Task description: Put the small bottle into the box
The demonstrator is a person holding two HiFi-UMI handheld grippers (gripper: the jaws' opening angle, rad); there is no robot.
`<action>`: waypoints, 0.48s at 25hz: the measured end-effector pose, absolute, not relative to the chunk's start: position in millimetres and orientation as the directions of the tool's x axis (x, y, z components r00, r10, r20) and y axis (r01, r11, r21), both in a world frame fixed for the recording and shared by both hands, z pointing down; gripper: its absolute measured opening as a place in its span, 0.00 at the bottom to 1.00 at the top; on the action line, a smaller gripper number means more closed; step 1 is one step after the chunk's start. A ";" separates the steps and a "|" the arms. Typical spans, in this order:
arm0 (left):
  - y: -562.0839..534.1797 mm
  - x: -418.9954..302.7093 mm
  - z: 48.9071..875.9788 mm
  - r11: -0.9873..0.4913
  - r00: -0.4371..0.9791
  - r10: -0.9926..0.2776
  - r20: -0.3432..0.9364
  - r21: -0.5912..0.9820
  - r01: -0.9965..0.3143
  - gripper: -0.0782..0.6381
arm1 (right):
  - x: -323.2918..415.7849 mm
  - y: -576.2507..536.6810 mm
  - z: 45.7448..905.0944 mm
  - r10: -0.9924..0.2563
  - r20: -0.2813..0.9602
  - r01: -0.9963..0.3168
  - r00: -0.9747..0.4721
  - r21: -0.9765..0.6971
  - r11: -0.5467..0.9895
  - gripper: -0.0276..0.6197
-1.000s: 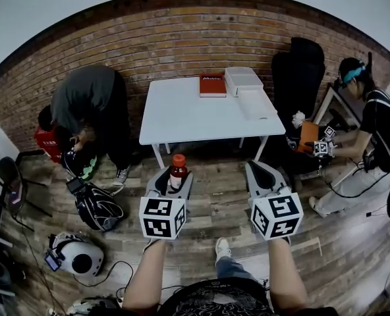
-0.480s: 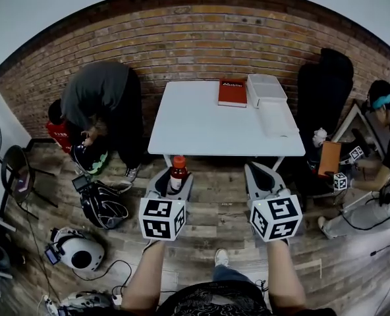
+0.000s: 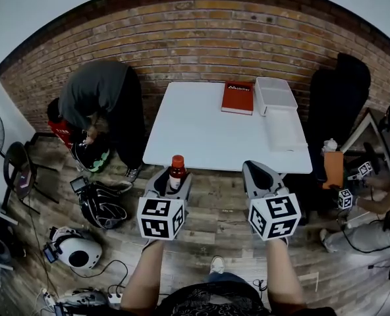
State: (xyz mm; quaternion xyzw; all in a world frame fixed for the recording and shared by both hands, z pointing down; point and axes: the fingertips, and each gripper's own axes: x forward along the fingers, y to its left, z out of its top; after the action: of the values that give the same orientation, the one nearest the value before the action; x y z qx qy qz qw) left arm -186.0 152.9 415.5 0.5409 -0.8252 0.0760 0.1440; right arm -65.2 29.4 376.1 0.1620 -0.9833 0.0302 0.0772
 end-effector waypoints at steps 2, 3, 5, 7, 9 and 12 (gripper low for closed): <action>142.0 -189.6 417.5 0.409 -0.378 -0.867 0.326 0.029 -0.912 0.43 | -71.0 18.2 378.0 -0.304 0.163 -0.314 -0.938 -0.038 0.949 0.08; 136.9 -191.5 418.3 0.412 -0.380 -0.864 0.329 0.029 -0.911 0.43 | -73.8 12.8 379.1 -0.299 0.164 -0.309 -0.940 -0.040 0.950 0.08; 127.6 -195.1 419.0 0.419 -0.387 -0.860 0.332 0.028 -0.908 0.43 | -78.5 2.1 380.7 -0.290 0.165 -0.300 -0.943 -0.043 0.953 0.08; 119.8 -198.1 418.9 0.424 -0.392 -0.858 0.333 0.028 -0.905 0.43 | -81.9 -7.4 380.4 -0.283 0.162 -0.294 -0.945 -0.045 0.955 0.08; 112.8 -200.6 418.3 0.429 -0.395 -0.857 0.332 0.033 -0.903 0.43 | -84.9 -15.9 379.2 -0.278 0.157 -0.288 -0.948 -0.046 0.956 0.08; 102.8 -205.3 416.4 0.434 -0.400 -0.855 0.331 0.033 -0.900 0.43 | -90.2 -27.0 378.3 -0.271 0.154 -0.282 -0.950 -0.047 0.958 0.08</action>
State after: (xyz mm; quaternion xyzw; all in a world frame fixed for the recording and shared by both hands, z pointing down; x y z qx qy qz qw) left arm -205.3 102.8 416.4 0.5266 -0.8333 0.0755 0.1507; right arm -90.2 -27.0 378.3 0.1401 -0.9868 0.0344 0.0734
